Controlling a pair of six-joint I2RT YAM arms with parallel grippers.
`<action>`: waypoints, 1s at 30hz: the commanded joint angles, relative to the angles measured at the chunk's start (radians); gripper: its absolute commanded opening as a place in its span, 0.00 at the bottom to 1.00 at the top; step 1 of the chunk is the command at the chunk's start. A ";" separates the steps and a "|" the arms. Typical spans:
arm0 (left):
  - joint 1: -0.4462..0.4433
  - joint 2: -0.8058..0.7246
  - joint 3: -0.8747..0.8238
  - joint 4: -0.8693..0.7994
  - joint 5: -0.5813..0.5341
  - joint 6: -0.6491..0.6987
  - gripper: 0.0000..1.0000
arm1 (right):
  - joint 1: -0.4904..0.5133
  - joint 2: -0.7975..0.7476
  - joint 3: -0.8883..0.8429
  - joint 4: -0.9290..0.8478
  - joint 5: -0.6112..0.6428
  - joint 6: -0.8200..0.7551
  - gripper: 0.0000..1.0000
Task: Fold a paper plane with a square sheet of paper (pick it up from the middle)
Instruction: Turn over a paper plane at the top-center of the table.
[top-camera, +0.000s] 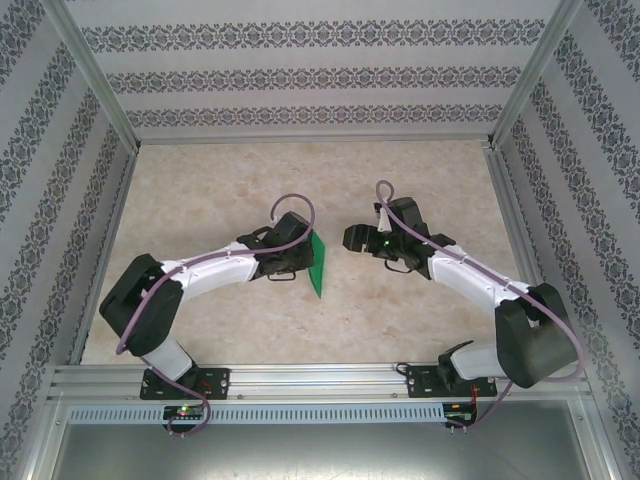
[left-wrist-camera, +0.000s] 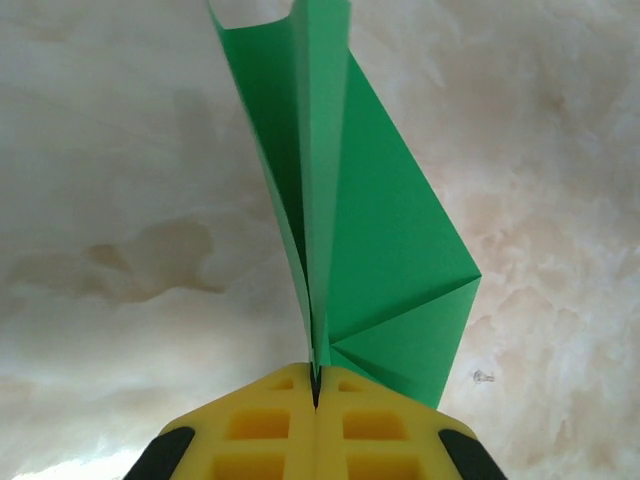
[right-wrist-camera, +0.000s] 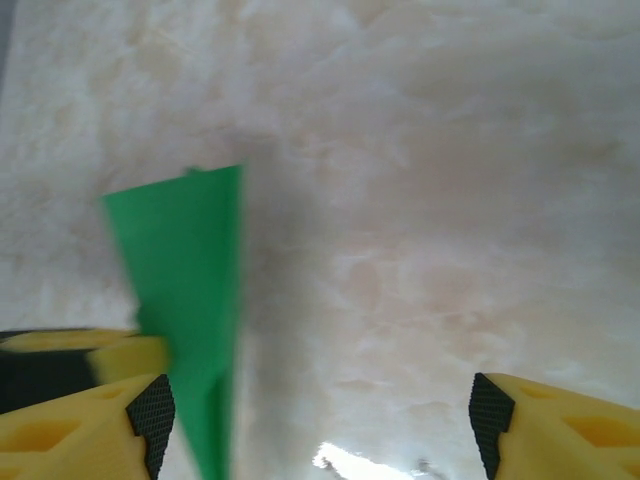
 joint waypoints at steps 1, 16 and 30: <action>-0.007 0.060 -0.025 0.197 0.094 0.028 0.04 | 0.063 -0.003 0.001 0.020 -0.035 -0.025 0.71; 0.028 -0.007 -0.122 0.275 0.106 -0.048 0.42 | 0.130 0.145 0.079 -0.039 0.000 0.019 0.36; 0.126 -0.097 -0.195 0.167 0.000 -0.111 0.40 | 0.257 0.220 0.250 -0.246 0.239 -0.047 0.39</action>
